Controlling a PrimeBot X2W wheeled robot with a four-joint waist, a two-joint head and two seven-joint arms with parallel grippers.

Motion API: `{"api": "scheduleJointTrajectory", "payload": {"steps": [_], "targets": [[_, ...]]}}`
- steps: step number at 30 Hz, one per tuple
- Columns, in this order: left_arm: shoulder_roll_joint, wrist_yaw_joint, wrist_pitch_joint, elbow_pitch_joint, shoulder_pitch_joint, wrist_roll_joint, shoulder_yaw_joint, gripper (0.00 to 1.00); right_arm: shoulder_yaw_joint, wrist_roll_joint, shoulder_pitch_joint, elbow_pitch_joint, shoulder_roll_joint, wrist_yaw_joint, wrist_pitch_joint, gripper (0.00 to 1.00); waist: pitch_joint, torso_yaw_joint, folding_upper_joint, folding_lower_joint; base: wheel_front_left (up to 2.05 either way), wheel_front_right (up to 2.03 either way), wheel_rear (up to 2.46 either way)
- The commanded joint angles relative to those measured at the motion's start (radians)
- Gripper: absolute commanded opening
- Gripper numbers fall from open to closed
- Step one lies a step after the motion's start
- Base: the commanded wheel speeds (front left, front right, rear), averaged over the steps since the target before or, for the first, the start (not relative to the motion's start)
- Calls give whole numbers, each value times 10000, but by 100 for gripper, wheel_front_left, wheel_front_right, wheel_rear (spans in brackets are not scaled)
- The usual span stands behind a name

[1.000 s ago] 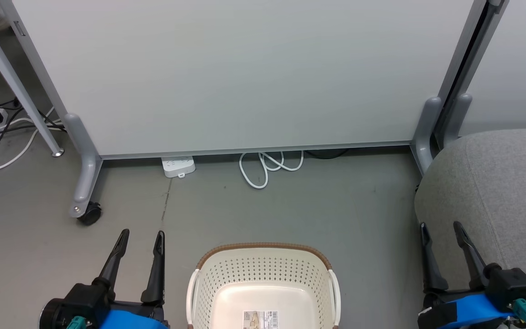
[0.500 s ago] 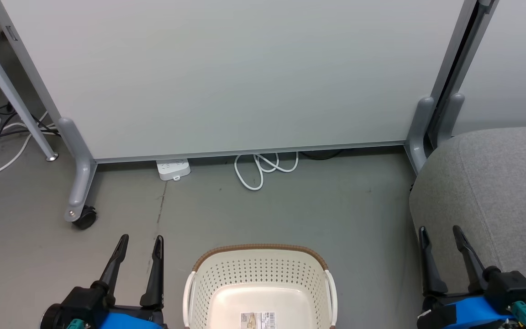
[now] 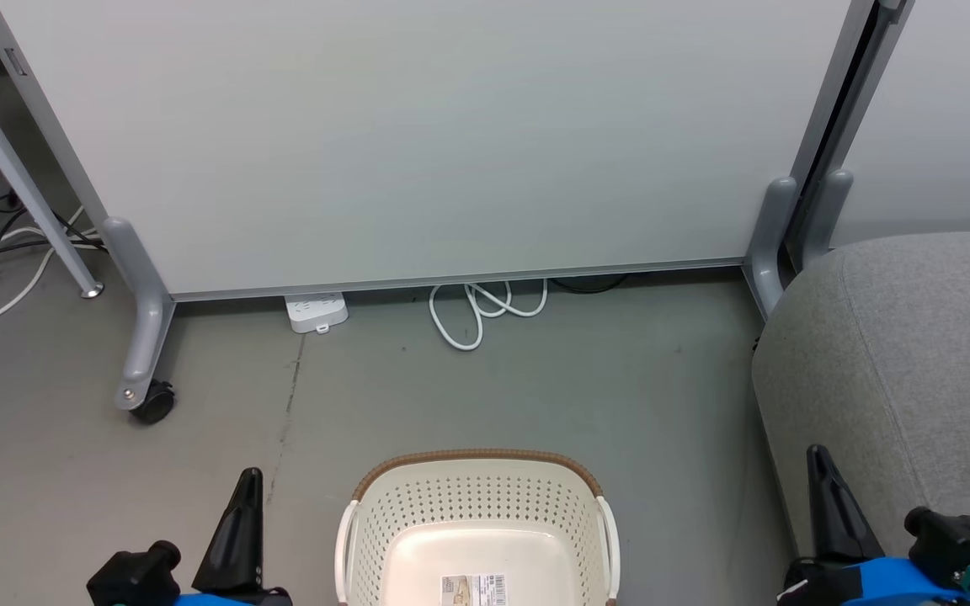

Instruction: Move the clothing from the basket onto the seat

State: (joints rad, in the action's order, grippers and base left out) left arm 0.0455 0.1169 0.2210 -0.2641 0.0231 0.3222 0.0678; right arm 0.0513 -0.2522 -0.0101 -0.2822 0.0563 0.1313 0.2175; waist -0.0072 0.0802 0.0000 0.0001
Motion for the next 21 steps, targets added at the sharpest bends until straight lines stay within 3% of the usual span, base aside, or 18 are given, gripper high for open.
{"api": "scheduleJointTrajectory", "payload": {"steps": [1,21], "targets": [[29,18,-71,157,233,392,-109,0,43,-433,-213,173,1,-1,-85,0,1,-8,0,0,0,0,0],[54,58,-923,182,431,3702,-554,0,168,-3918,-424,280,-15,-2,-906,0,19,-144,0,0,0,0,0]]}}
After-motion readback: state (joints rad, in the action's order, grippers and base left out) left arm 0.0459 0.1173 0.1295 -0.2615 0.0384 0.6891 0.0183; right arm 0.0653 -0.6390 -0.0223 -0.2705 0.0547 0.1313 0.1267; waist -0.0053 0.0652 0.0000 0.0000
